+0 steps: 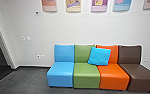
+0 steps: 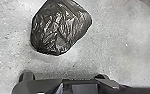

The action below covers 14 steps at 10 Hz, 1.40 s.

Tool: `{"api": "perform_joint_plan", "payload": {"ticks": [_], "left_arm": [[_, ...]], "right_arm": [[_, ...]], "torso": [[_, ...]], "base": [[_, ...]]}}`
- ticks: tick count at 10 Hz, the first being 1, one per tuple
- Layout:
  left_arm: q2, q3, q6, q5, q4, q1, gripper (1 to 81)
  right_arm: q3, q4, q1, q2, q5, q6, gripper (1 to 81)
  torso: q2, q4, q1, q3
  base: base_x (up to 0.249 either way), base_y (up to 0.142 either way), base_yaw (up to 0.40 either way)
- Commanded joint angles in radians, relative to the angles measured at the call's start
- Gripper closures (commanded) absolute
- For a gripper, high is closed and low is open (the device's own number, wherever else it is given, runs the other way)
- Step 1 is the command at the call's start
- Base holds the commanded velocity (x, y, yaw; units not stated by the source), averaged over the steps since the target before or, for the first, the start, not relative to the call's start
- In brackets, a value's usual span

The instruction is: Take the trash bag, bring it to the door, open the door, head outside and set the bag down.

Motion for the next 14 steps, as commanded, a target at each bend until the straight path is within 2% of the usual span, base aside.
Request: {"api": "perform_joint_plan", "payload": {"ticks": [1,3,4,5,7,10,14], "left_arm": [[-0.006,0.002,-0.002,0.061,-0.011,-0.085,1.0],[-0.006,-0.007,-0.003,0.061,-0.014,-0.079,1.0],[-0.006,-0.009,-0.003,0.056,-0.016,-0.079,1.0],[-0.004,-0.012,-0.003,0.052,-0.017,-0.082,1.0],[-0.003,-0.017,-0.003,0.051,-0.019,-0.094,1.0],[0.003,-0.017,-0.005,0.056,-0.024,-0.120,1.0],[0.013,-0.021,-0.006,0.061,-0.039,-0.155,1.0]], "right_arm": [[0.075,0.076,0.205,-0.090,-0.192,-0.002,1.0],[0.075,0.127,0.320,-0.089,-0.319,-0.002,1.0],[0.075,0.152,0.360,-0.093,-0.358,-0.002,1.0],[0.078,0.164,0.380,-0.101,-0.372,-0.001,1.0],[0.084,0.167,0.391,-0.130,-0.373,-0.001,1.0],[0.101,0.167,0.409,-0.168,-0.379,-0.001,1.0],[0.120,0.182,0.506,-0.213,-0.468,0.006,1.0]], "torso": [[-0.096,0.000,0.062,0.000],[-0.169,0.000,0.108,0.000],[-0.205,0.000,0.130,-0.026],[-0.240,0.000,0.152,-0.094],[-0.293,0.000,0.185,-0.123],[-0.396,0.000,0.249,-0.220],[-0.537,0.000,0.339,-0.354]], "base": [[0.000,0.000,0.000],[0.000,0.000,0.000],[0.000,0.000,0.000],[0.000,0.000,0.000],[0.000,0.000,0.000],[0.000,0.000,0.000],[0.000,0.000,0.000]]}}
